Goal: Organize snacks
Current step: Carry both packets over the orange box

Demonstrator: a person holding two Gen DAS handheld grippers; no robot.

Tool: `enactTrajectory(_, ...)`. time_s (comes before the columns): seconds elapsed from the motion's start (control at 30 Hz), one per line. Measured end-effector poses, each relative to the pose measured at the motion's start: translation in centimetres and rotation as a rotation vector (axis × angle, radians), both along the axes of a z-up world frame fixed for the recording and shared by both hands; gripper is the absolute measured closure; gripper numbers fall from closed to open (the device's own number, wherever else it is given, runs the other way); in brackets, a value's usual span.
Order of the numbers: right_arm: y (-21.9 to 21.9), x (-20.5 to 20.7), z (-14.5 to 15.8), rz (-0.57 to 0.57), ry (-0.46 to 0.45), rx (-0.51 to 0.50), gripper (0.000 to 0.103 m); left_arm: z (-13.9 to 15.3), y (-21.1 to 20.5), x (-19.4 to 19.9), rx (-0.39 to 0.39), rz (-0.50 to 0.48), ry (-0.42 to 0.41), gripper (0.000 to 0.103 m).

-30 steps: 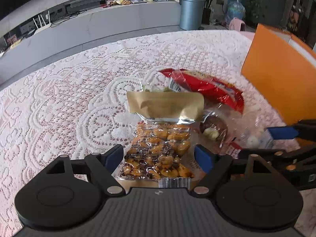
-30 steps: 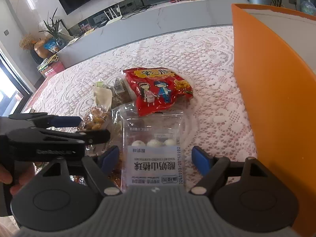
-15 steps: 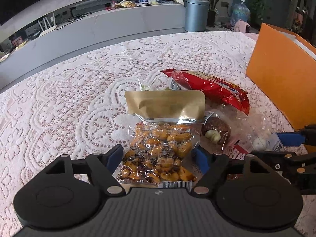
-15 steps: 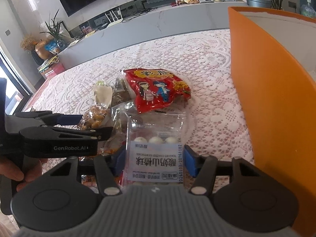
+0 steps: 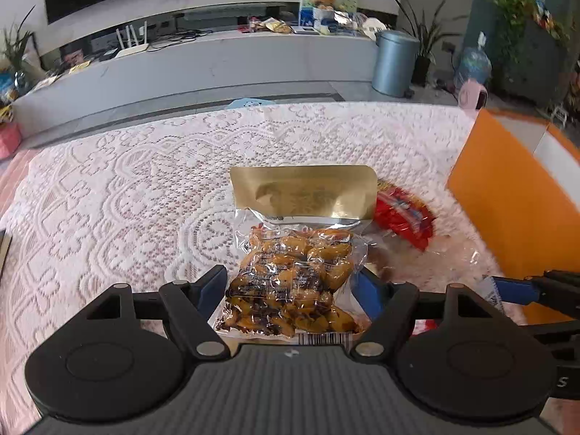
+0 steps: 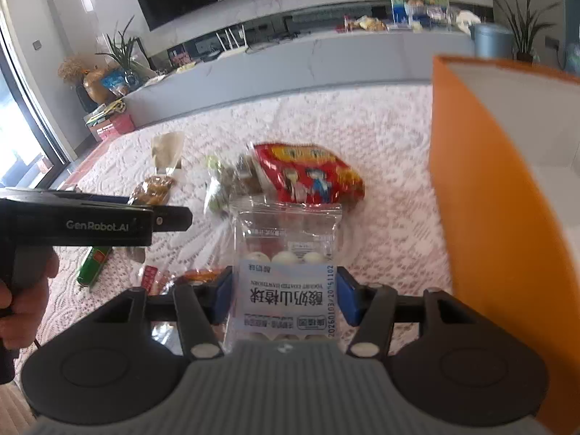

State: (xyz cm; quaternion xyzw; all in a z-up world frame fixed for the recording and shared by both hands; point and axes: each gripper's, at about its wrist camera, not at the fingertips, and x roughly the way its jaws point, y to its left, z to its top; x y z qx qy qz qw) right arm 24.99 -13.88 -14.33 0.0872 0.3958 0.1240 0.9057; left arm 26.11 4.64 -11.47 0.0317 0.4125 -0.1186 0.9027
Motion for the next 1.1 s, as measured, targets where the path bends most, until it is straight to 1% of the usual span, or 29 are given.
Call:
enactTrajectory(0.13, -0.4, -0.9, 1.9, -0.006, -0.028, -0.002, 0.047, 1.4, -1.1, -2.4, -0.021, 0.005, -0.001, 0.017)
enactTrajectory(0.3, -1.3, -3.0, 5.2, -0.007, -0.073, -0.013, 0.048, 3.9, -3.0, -4.9, -0.002, -0.006, -0.005, 0.018)
enactTrajectory(0.37, -2.3, -4.0, 6.1, -0.009, -0.071, 0.013, 0.048, 5.2, -3.6, -5.7, -0.024, -0.015, -0.014, 0.018)
enactTrajectory(0.43, -3.4, -4.9, 6.9, -0.015, -0.075, 0.035, 0.048, 6.3, -4.4, -6.4, -0.033, -0.034, -0.027, 0.018)
enactTrajectory(0.6, -6.6, -7.2, 8.5, -0.038, -0.098, -0.008, 0.050, 8.4, -7.2, -8.1, -0.031, -0.108, -0.062, 0.018)
enactTrajectory(0.63, -7.3, -7.6, 8.7, -0.040, -0.098, 0.007, 0.050, 8.7, -7.9, -8.3, -0.035, -0.123, -0.060, 0.018)
enactTrajectory(0.7, -9.3, -8.3, 9.2, -0.040, -0.078, 0.086, 0.050, 9.2, -9.2, -8.5, -0.046, -0.152, -0.053, 0.018)
enactTrajectory(0.73, -10.0, -8.5, 9.6, -0.043, -0.072, 0.102, 0.050, 9.4, -10.0, -8.6, -0.046, -0.167, -0.057, 0.021)
enactTrajectory(0.87, -13.2, -9.6, 11.1, -0.055, -0.060, 0.160, 0.051, 10.5, -12.9, -8.4, -0.062, -0.217, -0.039, 0.021)
enactTrajectory(1.0, -16.0, -10.4, 12.7, -0.094, -0.088, 0.063, 0.051, 10.7, -15.9, -7.9, -0.073, -0.280, -0.010, 0.021)
enactTrajectory(1.1, -18.2, -10.0, 12.7, -0.116, -0.042, -0.027, 0.051, 10.3, -18.5, -7.3, -0.081, -0.332, 0.024, 0.021)
